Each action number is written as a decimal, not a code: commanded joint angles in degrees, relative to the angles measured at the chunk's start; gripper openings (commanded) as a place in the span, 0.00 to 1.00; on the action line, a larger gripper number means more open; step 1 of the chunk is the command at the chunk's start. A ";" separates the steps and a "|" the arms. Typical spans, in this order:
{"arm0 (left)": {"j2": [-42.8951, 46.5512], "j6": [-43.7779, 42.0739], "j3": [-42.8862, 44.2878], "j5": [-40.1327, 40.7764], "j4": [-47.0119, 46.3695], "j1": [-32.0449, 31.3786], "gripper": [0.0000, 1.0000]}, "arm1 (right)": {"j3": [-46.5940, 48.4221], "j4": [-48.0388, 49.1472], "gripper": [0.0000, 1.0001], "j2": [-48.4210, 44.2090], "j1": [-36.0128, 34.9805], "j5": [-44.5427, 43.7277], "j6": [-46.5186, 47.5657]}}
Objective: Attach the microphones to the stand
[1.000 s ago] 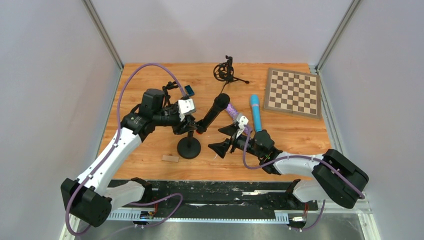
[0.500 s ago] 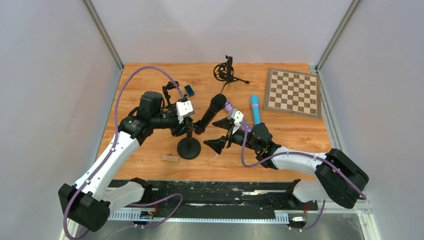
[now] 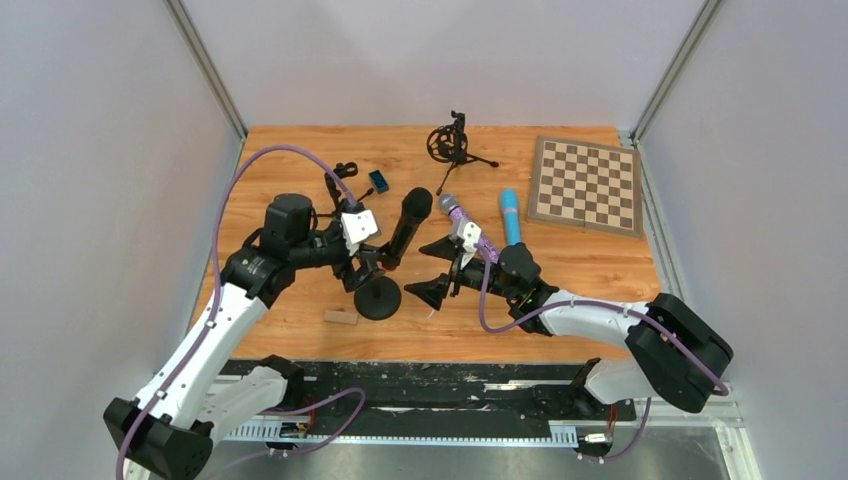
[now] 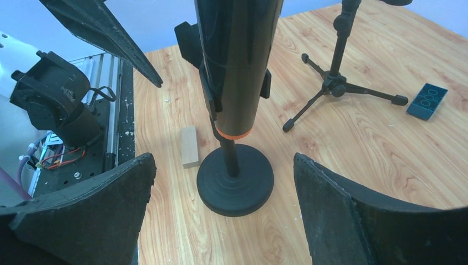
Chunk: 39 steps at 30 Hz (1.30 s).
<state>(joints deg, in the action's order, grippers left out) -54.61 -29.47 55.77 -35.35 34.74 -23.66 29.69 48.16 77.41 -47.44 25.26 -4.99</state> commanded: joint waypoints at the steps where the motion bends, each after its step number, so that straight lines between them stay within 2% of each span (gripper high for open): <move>1: 4.14 2.92 -2.26 2.17 -5.22 -0.24 1.00 | 2.00 0.44 0.94 0.20 0.10 1.27 -0.19; 10: 17.22 18.65 -11.24 7.85 -21.75 0.06 1.00 | -0.10 0.35 0.95 0.51 0.13 1.19 -0.82; 14: 23.40 24.74 -15.31 9.78 -23.94 0.40 1.00 | -1.09 0.36 0.95 0.66 0.15 1.11 -1.10; 22: 29.81 33.37 -25.44 11.41 -25.52 0.46 1.00 | -1.23 0.46 0.95 1.51 0.15 1.11 -0.60; 27: 32.32 34.51 -31.44 14.26 -29.53 0.46 0.98 | -0.94 0.44 0.95 2.07 0.15 1.23 -0.45; 32: 29.28 33.93 -32.54 16.99 -31.65 0.46 0.88 | -0.62 0.35 0.96 2.50 0.15 1.30 -0.37; 35: 27.76 33.81 -34.86 17.86 -36.39 0.47 0.85 | -0.67 0.44 0.96 2.81 0.14 1.16 -0.33; 39: 25.20 32.47 -37.26 18.30 -42.32 0.46 0.76 | -0.53 0.44 0.96 3.42 0.16 1.11 -0.41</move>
<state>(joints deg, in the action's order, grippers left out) -27.16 3.60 20.40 -18.68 0.89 -23.49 28.75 47.27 79.79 -47.42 25.67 -5.43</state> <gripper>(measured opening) 0.804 0.956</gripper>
